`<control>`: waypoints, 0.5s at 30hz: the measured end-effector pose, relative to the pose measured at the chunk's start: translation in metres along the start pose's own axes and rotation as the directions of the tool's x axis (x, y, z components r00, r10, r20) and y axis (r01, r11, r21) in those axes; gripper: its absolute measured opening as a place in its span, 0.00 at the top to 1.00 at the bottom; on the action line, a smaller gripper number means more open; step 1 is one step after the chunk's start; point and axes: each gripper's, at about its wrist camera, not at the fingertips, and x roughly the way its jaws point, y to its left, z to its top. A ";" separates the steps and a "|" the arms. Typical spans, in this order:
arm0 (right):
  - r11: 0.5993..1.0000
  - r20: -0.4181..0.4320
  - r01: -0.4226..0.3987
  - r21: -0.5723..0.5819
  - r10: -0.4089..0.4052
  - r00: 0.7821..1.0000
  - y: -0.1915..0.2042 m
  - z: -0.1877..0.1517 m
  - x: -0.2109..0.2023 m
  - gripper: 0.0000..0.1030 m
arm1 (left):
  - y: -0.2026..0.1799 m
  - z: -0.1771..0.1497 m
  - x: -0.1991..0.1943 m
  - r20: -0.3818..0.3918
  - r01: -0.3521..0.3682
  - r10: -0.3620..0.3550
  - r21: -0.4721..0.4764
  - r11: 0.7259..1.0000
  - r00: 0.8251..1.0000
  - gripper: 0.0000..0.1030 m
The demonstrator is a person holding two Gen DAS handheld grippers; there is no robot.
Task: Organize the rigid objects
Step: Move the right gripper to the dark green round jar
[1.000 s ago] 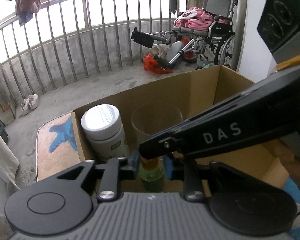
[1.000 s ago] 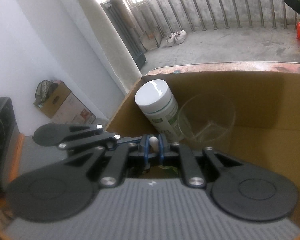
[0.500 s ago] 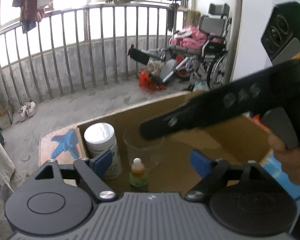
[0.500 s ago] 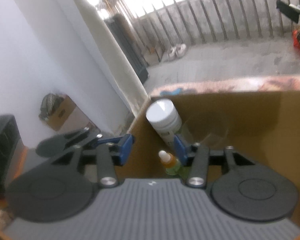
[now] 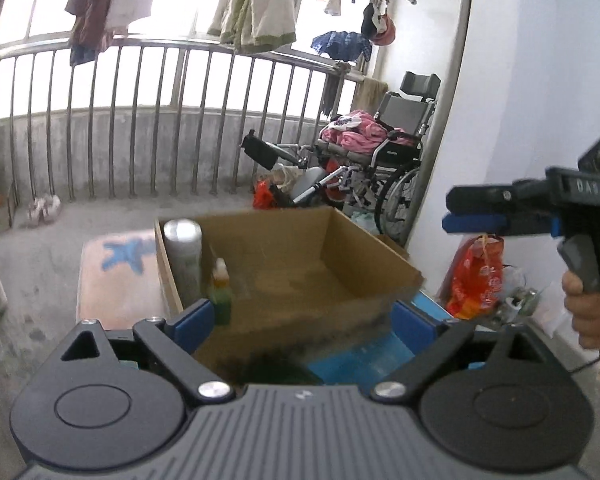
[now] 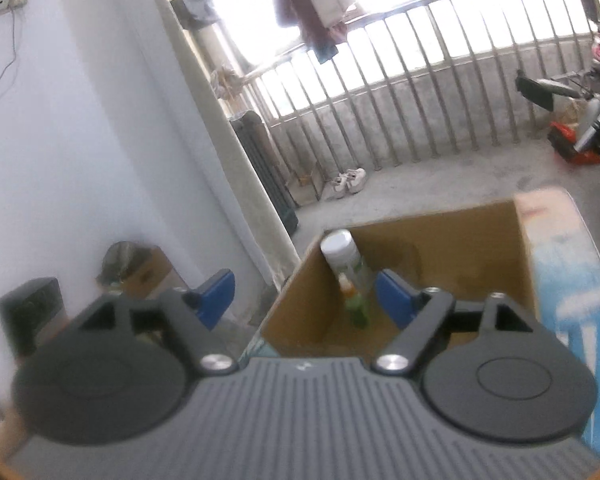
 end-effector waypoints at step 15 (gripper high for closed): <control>0.986 -0.239 0.039 0.160 0.000 0.971 -0.019 -0.107 0.082 0.31 | -0.010 -0.082 0.076 -0.241 -0.050 0.028 -0.083 0.995 0.970 0.08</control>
